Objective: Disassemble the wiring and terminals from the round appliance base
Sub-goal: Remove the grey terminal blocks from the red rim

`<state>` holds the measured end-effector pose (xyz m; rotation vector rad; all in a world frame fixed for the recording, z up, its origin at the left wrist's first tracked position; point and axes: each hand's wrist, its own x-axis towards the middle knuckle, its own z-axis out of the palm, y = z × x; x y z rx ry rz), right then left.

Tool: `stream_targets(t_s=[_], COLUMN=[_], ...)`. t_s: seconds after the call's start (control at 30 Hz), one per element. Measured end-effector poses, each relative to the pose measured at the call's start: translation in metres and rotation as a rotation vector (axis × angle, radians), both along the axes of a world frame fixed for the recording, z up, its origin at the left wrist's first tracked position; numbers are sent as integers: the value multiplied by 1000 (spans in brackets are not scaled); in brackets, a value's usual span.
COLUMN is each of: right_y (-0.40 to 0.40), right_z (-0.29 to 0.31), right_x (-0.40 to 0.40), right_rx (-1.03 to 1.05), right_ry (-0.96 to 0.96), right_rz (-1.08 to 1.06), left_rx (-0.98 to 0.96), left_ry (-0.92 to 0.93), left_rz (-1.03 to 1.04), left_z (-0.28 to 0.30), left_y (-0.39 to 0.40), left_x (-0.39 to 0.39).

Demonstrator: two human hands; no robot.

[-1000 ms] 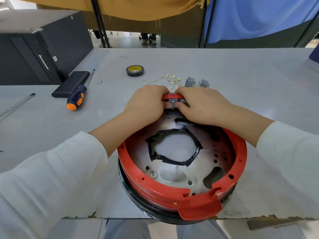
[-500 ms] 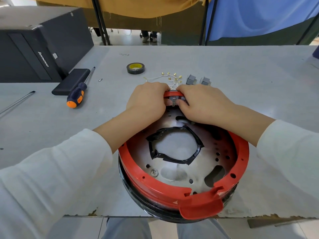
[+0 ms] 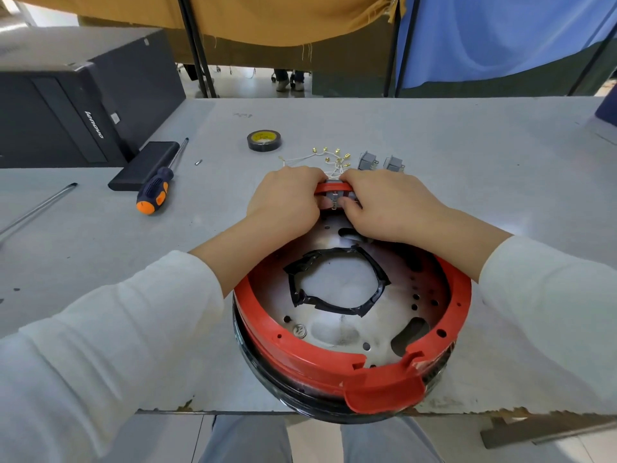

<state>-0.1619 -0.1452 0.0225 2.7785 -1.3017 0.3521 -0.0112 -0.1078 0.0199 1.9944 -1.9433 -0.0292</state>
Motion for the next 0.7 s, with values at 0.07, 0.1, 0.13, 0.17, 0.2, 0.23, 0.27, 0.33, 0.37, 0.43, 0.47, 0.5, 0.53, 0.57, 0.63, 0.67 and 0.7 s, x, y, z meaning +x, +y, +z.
stream_targets(t_s=[0.07, 0.1, 0.13, 0.17, 0.2, 0.23, 0.27, 0.33, 0.37, 0.43, 0.47, 0.5, 0.53, 0.57, 0.63, 0.67, 0.7], right_y=[-1, -2, -2, -3, -3, -4, -4, -4, -4, -3, -3, -4, -4, -4, -5, -4, -4], right_z=[1, 1, 1, 1, 1, 1, 2, 0, -1, -3, -3, -3, -3, -3, -4, -5, -5], right_x=[-1, -2, -2, -3, -3, -3, -3, -3, -2, -1, -1, -1, 0, 0, 0, 1, 1], right_rx=[25, 34, 38, 36, 32, 27, 25, 22, 17, 1, -9, -21, -33, -42, -51, -53, -53], right_ry=[-5, -7, -7, -4, 2, 4, 1, -10, -12, -12, -11, -10, -8, -7, -7, -5, -3], right_rz=[20, 30, 37, 42, 45, 45, 45, 47, 48, 41, 34, 29, 26, 22, 19, 19, 19], left_rx=[30, 45, 55, 61, 64, 64, 57, 30, 15, -11, -22, -31, -38, -41, -43, -42, -40], left_ry=[50, 66, 76, 86, 99, 112, 118, 98, 80, 52, 40, 26, 8, -10, -34, -40, -44], left_rz=[-27, -42, -55, -67, -75, -77, -75, -55, -41, -12, -3, 4, 8, 11, 17, 21, 24], left_z=[1, 1, 1, 1, 1, 1, 1, -1, -2, -3, -3, -3, -2, -1, 0, 0, 0], left_y=[0, -1, -1, -1, -1, -1, -1, 0, 0, 0, 0, 0, 0, 0, 0, 1, 1], left_x=[2, 3, 4, 4, 5, 5, 5, 3, 2, 0, -1, -1, -2, -3, -4, -5, -6])
